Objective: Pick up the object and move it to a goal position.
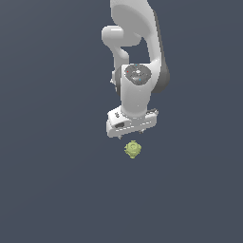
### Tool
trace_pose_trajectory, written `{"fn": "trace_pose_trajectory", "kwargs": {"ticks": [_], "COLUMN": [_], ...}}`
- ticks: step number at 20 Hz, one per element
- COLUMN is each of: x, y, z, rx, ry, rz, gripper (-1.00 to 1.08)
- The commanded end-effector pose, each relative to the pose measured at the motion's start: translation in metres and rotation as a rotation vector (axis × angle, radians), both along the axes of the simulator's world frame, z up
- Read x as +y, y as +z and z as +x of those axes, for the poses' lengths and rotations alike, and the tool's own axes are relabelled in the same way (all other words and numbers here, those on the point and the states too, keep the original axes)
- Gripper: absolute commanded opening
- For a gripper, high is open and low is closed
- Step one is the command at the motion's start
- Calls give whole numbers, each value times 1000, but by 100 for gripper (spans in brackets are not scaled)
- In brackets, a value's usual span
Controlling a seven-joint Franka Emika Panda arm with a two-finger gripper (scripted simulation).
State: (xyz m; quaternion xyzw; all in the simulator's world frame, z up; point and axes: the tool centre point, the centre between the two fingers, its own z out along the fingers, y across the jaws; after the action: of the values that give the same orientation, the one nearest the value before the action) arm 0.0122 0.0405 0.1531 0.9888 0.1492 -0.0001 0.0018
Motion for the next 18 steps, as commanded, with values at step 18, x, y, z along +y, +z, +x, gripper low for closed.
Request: {"fn": "trace_pose_trajectory", "kwargs": {"ticks": [18], "x": [16], "y": [-60], "z": [13], "rx": [1], "ry": [436], "rz": [2], "gripper": [100]}}
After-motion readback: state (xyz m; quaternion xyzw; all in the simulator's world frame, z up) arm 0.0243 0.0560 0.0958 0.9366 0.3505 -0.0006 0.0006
